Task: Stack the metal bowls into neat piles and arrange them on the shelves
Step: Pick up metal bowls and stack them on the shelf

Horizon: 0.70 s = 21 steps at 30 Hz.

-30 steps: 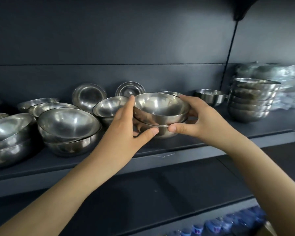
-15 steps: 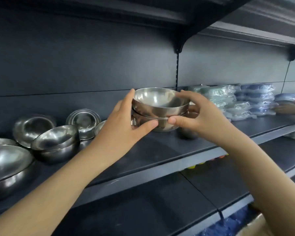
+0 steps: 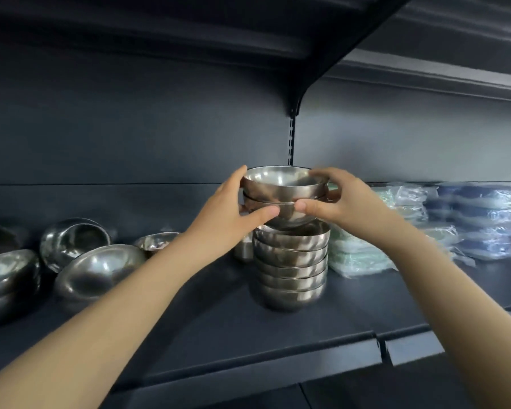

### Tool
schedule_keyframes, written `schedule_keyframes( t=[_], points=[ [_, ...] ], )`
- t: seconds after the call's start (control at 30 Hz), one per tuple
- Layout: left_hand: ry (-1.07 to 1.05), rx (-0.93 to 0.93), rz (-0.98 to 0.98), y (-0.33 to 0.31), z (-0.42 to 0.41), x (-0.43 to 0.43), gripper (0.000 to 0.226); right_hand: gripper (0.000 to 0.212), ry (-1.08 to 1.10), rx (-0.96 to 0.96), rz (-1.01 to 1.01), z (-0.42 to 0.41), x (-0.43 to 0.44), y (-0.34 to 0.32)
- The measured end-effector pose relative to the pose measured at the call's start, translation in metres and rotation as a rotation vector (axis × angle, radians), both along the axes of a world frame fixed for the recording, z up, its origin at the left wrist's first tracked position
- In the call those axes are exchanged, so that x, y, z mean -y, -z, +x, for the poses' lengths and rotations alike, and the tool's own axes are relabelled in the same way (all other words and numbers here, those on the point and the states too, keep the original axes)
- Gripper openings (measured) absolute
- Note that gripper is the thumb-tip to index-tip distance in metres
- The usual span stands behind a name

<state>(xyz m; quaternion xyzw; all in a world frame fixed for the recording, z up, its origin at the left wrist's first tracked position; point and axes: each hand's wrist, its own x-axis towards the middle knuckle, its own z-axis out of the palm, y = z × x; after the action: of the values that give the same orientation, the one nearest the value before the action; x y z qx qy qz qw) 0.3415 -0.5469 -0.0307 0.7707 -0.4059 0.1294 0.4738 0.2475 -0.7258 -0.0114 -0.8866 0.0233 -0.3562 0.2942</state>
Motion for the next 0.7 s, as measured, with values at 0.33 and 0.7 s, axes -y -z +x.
schedule_keyframes(
  t=[0.33, 0.7],
  points=[
    [-0.079, -0.009, 0.104, 0.028, 0.021, 0.027, 0.081, 0.091, -0.099, -0.053, 0.069, 0.029, 0.036, 0.034],
    [-0.068, -0.032, 0.178, 0.027, 0.015, 0.027, 0.078, 0.122, -0.109, -0.137, 0.041, 0.018, 0.033, 0.03]
  ],
)
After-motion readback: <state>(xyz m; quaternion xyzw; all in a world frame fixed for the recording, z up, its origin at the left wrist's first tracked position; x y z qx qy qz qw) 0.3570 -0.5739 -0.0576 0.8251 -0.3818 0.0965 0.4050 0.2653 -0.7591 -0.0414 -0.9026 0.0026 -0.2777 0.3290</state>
